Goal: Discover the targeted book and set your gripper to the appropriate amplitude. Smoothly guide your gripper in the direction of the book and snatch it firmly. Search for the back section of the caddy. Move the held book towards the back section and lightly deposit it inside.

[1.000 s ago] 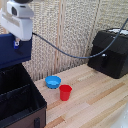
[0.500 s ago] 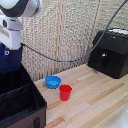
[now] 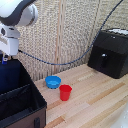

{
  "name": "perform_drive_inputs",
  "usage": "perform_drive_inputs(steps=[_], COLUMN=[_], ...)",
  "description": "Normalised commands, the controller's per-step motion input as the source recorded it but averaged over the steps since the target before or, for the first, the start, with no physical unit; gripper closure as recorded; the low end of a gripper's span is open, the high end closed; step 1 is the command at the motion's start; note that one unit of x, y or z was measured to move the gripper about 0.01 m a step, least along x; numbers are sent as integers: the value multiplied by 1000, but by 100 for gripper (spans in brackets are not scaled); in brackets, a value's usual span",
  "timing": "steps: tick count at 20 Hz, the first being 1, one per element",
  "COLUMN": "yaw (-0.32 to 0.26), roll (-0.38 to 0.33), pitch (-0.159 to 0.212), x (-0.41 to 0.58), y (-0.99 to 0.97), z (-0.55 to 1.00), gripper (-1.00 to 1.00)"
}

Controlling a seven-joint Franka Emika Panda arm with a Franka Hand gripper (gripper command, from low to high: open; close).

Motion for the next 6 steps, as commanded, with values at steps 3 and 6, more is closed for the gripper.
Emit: perform_drive_inputs(steps=[3, 6], yaw=[-18, -20], roll=[-43, 8], pitch=[92, 75], x=[284, 93], y=[31, -256], z=[281, 411], gripper=[-100, -100])
